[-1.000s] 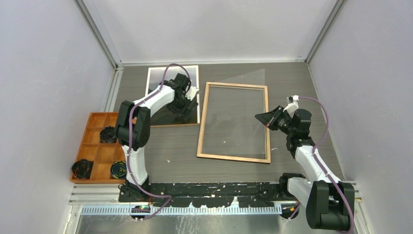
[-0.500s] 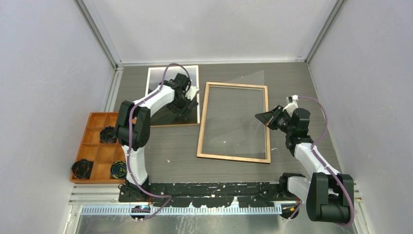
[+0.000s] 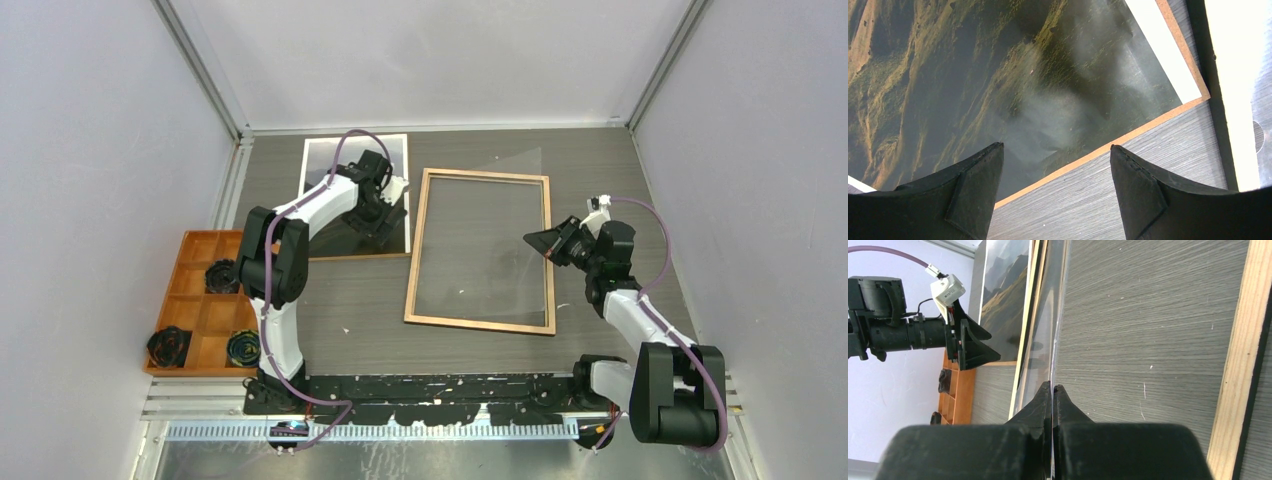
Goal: Put the photo into the frame
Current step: Place the photo frame item in the photo frame.
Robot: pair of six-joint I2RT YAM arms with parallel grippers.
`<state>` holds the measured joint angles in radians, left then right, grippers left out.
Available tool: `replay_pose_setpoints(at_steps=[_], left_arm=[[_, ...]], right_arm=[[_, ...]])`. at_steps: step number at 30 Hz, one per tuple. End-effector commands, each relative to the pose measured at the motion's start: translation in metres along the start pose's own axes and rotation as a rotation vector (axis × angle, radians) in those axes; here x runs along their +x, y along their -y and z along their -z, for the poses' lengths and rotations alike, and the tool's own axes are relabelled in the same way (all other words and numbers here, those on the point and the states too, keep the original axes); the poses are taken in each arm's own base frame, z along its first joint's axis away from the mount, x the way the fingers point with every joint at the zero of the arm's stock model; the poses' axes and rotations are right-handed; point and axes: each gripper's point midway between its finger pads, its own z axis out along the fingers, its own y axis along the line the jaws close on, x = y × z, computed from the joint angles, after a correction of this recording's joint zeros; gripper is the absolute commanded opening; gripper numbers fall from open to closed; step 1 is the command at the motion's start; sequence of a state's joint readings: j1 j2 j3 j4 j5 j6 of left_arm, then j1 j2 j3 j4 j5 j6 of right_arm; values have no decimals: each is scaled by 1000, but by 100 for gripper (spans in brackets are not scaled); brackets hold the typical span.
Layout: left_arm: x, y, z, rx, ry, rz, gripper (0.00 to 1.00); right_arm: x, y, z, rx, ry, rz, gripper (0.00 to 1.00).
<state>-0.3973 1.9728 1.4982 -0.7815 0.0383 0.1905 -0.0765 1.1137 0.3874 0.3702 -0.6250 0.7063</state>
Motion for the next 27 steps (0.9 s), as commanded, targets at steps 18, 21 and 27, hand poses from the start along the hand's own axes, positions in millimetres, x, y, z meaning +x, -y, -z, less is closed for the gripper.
replay_pose_setpoints(at_steps=[18,21,27], left_arm=[[-7,-4,-2,-16,18,-17,79],[-8,-5,-3,-20,21,-19,79],[-8,-4,-2,-18,20,-19,79]], right_arm=[[-16,-21,-2,-98,52,72,1],[-15,-28,1,-129,58,77,1],[-14,-32,6,-137,67,89,1]])
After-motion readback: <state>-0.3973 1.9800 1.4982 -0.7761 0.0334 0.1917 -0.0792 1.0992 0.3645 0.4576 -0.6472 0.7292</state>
